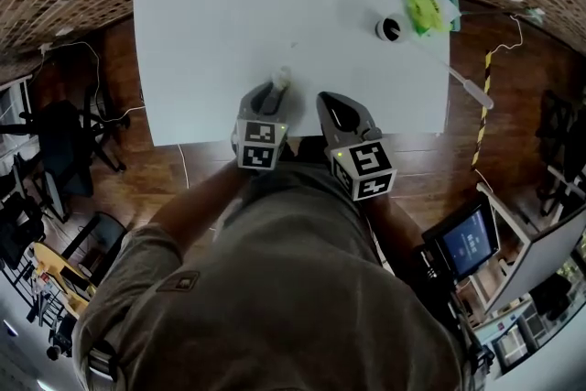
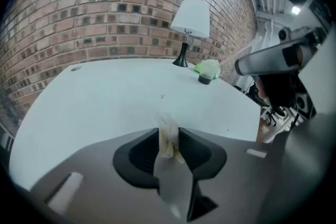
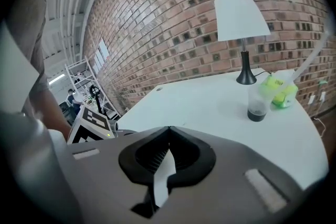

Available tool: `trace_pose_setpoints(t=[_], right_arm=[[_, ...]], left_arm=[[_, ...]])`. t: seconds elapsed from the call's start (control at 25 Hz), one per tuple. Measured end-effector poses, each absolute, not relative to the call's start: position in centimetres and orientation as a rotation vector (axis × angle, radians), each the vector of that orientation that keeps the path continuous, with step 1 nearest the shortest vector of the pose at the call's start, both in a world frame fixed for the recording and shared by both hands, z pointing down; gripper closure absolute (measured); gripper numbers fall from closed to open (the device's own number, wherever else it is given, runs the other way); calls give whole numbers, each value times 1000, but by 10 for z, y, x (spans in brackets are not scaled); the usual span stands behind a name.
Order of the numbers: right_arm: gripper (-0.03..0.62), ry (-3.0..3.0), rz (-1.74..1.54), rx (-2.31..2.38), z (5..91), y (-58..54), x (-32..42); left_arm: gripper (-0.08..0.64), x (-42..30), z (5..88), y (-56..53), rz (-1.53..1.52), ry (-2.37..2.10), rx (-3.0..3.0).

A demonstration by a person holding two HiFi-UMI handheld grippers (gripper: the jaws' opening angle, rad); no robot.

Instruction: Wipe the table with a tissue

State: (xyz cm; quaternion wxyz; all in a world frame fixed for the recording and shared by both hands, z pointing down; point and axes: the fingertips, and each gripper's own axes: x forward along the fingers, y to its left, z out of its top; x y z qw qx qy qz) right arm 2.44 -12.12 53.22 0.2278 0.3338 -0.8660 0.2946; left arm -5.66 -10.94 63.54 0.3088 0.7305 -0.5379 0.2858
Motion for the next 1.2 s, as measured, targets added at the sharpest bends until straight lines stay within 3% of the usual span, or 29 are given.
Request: trace_pose_setpoints(t=[0.2,0.84,1.2], right_arm=[[581,-2385,819,934,530,-127,22],[581,-2434,746,1072,497,-161,37],[581,-2407,761,1125,500,-173,58]], left_arm=[[515,-55,635,-110,739,-1398,1932],[525,-65,596,-174,634,-1489,1999],[525,-75,615,-193,691,-1517,1940]])
